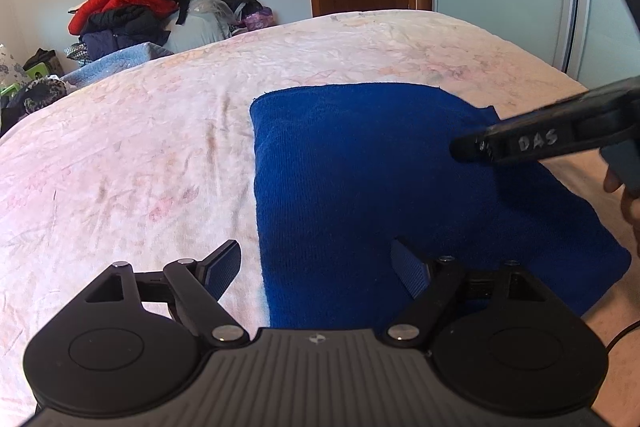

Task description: Fold small clothes

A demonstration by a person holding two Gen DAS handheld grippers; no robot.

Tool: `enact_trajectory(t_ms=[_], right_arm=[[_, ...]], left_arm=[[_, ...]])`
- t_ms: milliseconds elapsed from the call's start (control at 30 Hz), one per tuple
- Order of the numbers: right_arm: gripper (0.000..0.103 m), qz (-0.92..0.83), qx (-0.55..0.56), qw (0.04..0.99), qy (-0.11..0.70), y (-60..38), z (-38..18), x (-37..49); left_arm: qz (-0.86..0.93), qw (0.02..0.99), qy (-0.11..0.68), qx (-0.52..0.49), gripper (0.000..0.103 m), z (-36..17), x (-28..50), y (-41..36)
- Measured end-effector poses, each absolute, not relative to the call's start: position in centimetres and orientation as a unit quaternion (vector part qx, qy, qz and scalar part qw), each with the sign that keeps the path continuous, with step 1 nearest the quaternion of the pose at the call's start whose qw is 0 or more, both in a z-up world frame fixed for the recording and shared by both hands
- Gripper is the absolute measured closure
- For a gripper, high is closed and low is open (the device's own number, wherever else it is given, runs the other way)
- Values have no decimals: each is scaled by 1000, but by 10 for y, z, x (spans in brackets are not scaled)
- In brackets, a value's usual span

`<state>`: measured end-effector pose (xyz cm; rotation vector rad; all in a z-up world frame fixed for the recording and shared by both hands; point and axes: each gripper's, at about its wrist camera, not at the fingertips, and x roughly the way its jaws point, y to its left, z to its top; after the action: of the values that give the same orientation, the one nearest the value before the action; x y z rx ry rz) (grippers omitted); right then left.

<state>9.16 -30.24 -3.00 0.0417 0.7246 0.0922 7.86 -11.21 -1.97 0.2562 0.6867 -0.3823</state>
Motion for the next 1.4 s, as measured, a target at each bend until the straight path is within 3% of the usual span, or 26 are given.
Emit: enact_trajectory(t_ms=[267,600,700,833,1000,1100,1167,1233,1267,1400], right_arm=[[34,17,121,945,303,-340,-23,72],[27,128,317,873,347,-384,-66,64],[27,172,358,851,343,-388,-75,77],[25,228,388,829,332,-386,-79,101],[12,270,369,820,345,-380,-75,111],[19,257,321,840,353,-363,-71,117],[26,253,315,846,348,-353,-73,125],[56,236,311,849,356,-345,-77,136],[73,230,321,845,361,-344,-83,141],[73,219,319,854,348,-337,-78,136]], left_arm=[[-191,926,313,86,20,0,92,-84],[-282,845,444,-95,20,-28,196,-44],[-310,826,449,-142,16,-36,209,-41],[-351,807,448,-157,15,-41,210,-48],[-369,825,416,-104,15,-41,191,-64],[-371,827,410,-97,20,-41,189,-72],[-369,829,412,-87,43,-40,188,-78],[-366,832,410,-77,67,-38,187,-78],[-365,834,407,-76,68,-37,186,-77],[-356,843,396,-76,75,-31,180,-71]])
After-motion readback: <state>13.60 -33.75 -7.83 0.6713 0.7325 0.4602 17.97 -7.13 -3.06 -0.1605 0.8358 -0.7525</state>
